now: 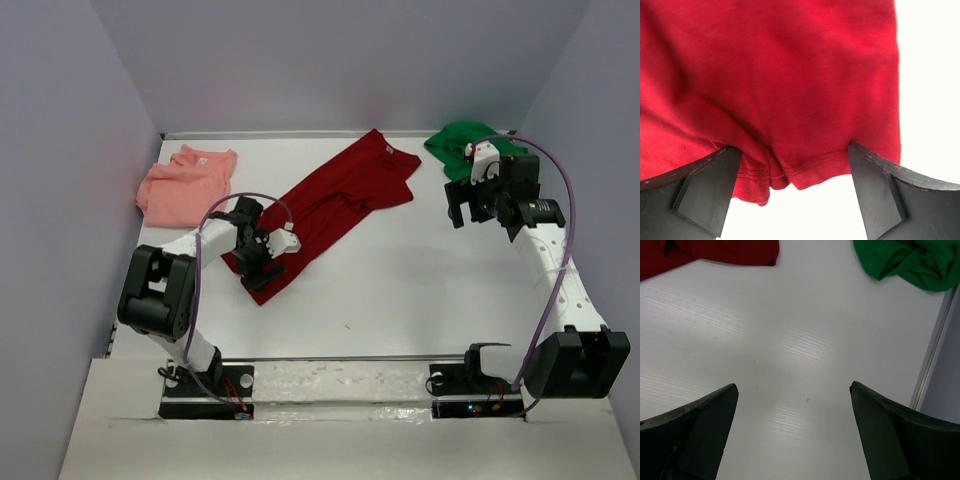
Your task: Fold and stack the t-shirts
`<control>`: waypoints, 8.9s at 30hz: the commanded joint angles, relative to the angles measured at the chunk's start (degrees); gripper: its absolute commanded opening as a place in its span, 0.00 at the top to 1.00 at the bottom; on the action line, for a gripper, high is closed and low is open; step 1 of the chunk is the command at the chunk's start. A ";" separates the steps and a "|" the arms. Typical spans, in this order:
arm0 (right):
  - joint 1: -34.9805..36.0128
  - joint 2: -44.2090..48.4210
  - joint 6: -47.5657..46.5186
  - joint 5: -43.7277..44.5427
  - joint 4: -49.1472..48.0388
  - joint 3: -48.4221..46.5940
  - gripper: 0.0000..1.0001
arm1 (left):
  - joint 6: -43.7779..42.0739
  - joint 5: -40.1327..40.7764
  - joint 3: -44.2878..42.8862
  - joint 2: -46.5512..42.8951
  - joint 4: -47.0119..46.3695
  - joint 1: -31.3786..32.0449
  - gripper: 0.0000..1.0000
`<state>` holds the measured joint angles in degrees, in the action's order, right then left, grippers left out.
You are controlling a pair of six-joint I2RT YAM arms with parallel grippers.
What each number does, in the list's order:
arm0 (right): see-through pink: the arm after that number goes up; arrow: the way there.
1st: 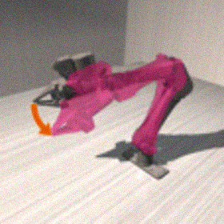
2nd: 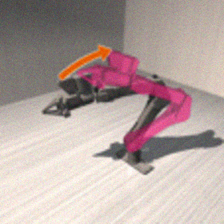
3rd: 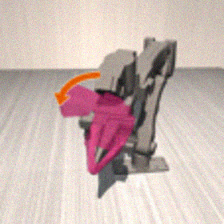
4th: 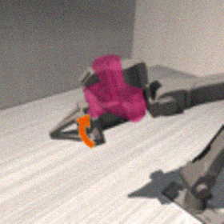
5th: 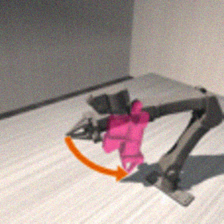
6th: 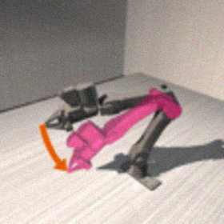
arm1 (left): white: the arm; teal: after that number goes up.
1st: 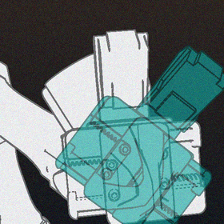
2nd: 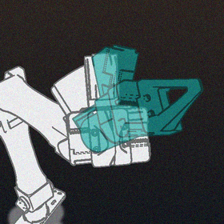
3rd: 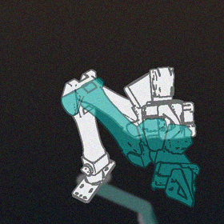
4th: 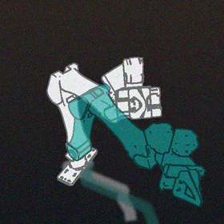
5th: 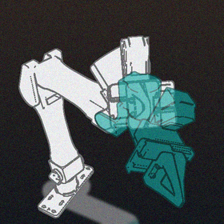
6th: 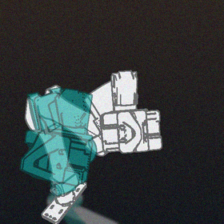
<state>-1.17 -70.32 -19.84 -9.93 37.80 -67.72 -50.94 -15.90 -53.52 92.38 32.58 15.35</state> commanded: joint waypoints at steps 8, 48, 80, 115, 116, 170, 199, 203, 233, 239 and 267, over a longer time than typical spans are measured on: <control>-0.50 1.15 0.32 -0.79 -0.89 -1.45 0.00 | 4.61 -2.73 -2.55 -0.18 9.08 13.64 0.01; -0.50 -2.71 0.50 -5.80 0.69 -2.41 0.00 | 16.48 -10.73 -31.03 18.46 11.97 53.11 0.01; 6.08 -58.91 -2.93 -15.29 19.49 -59.57 0.00 | 30.19 11.51 -13.81 -18.90 -4.10 -10.50 0.01; 10.49 -78.90 7.16 -32.51 11.96 -72.01 0.00 | 33.71 12.65 -12.05 -15.65 -2.34 -19.66 0.01; 10.49 -79.17 8.14 -34.00 10.73 -72.98 0.00 | 33.62 12.74 -12.05 -16.00 -2.17 -19.84 0.01; 18.13 -57.64 -9.52 -7.12 -0.18 -34.67 0.00 | 32.83 8.61 -7.74 -20.92 -4.63 -22.83 0.01; 18.13 -67.51 -6.45 -1.23 9.31 -60.08 0.00 | 32.57 6.50 -8.89 -22.15 -2.70 -23.97 0.01; 18.13 -56.79 -5.31 -0.88 9.74 -52.70 0.00 | 32.57 2.64 -8.97 -24.08 -2.17 -23.88 0.01; 18.13 -12.56 -0.83 -10.37 18.62 2.86 0.06 | 24.39 -9.14 -6.07 -16.80 5.21 8.54 0.23; 18.13 -16.58 -0.47 -12.91 21.35 1.89 0.11 | 24.04 -6.86 -8.53 -8.89 5.31 16.80 0.32; 18.13 -25.91 0.24 -19.68 19.77 2.33 0.17 | 24.22 -7.38 -16.00 10.28 4.42 27.54 0.38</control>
<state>16.60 -96.16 -18.90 -28.40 57.84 -65.04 -26.70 -20.82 -66.30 102.94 35.46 42.57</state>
